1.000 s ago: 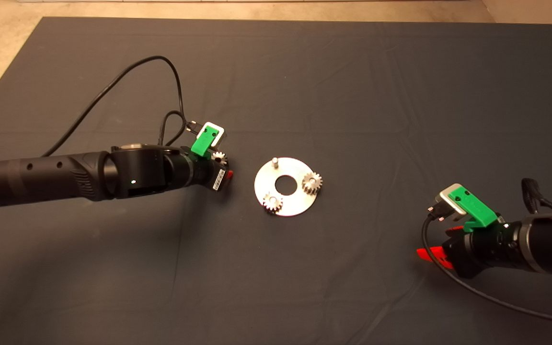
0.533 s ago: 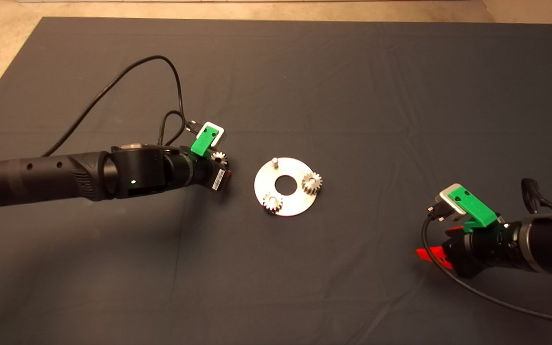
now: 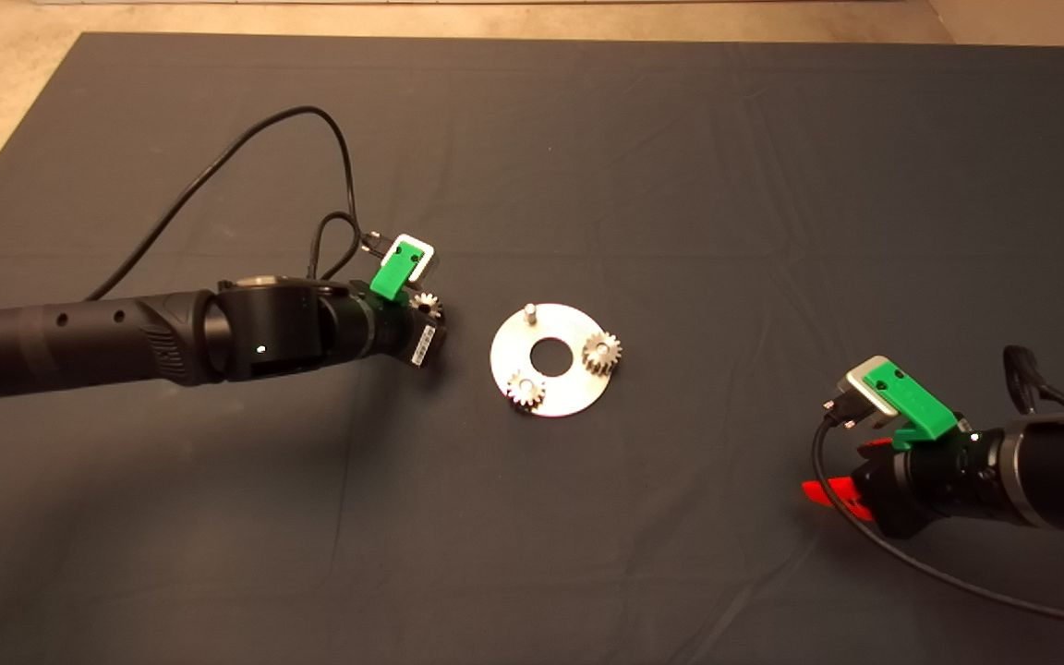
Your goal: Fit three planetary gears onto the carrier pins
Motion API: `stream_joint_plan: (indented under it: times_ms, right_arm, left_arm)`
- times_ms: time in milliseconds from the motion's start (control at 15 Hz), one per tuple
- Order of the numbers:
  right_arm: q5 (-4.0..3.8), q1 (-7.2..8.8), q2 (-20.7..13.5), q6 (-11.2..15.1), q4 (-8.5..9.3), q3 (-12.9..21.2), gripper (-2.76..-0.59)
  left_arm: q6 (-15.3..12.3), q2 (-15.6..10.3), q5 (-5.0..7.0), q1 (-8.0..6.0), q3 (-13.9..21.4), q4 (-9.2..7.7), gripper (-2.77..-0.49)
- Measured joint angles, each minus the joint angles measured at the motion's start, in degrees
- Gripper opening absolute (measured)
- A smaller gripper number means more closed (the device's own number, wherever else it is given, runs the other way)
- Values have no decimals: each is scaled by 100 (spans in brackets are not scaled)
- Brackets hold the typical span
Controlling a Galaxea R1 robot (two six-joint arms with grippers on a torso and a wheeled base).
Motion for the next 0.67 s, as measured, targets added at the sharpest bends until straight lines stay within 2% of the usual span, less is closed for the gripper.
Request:
stream_joint_plan:
  times_ms: [200, 333, 667]
  right_arm:
    - [0, -7, 0, 0, 0, 0, -144]
    - [0, -68, 0, 0, 0, 0, -144]
    - [2, -66, 0, 0, 0, 0, -144]
  left_arm:
    - [5, 0, -11, 0, 0, -2, -230]
    - [7, 0, -9, 2, 0, -2, -236]
    - [93, -2, -22, 2, 0, 0, -243]
